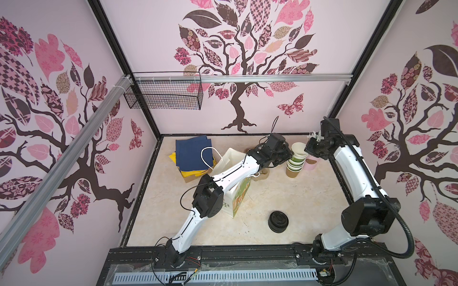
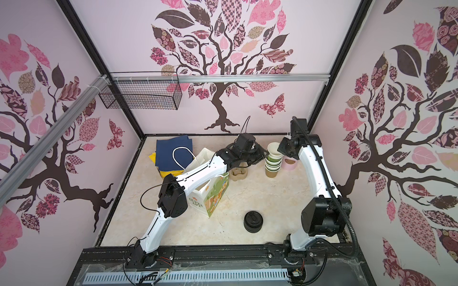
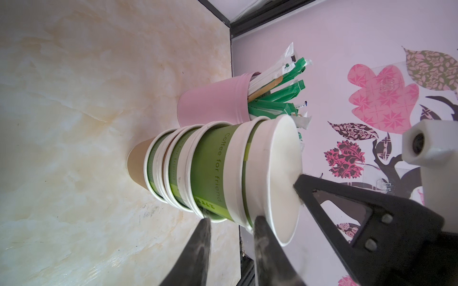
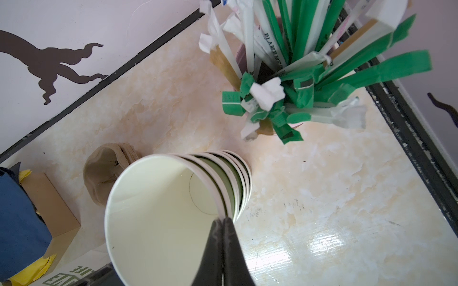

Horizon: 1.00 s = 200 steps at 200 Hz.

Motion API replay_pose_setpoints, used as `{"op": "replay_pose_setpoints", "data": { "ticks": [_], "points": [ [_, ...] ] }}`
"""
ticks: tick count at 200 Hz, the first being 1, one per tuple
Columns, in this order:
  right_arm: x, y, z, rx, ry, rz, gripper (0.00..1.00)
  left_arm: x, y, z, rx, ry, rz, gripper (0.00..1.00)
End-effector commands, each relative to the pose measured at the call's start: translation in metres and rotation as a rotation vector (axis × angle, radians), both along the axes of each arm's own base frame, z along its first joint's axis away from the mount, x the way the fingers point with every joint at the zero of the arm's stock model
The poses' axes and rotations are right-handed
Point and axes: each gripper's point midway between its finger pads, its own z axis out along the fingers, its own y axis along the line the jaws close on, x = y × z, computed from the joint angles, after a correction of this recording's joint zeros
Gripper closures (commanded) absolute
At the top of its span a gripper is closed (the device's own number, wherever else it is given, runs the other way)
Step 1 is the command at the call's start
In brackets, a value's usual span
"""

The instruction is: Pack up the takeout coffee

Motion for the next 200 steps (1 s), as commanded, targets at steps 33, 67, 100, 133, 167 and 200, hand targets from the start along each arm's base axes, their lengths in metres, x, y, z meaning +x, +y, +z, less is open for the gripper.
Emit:
{"op": "replay_pose_setpoints", "data": {
  "ticks": [33,67,100,133,167,200],
  "points": [
    [-0.001,0.003,0.012,0.021,-0.021,0.001,1.0,0.006,-0.002,-0.005,-0.002,0.007,0.01,0.73],
    [-0.001,0.003,0.017,0.028,-0.035,-0.001,1.0,0.004,-0.001,-0.015,0.025,0.02,0.01,0.75],
    [-0.001,0.002,0.024,0.031,-0.056,-0.011,1.0,0.002,-0.002,-0.022,0.044,0.024,0.005,0.76],
    [-0.002,0.005,0.029,0.046,-0.074,-0.013,1.0,0.001,-0.005,-0.025,0.047,0.03,0.0,0.76],
    [-0.004,0.005,0.03,0.052,-0.08,-0.015,1.0,0.001,-0.006,-0.03,0.055,0.033,-0.002,0.76],
    [-0.005,0.003,0.023,0.04,-0.065,-0.026,1.0,0.0,-0.002,-0.023,0.055,0.02,0.002,0.76]
  ]
}}
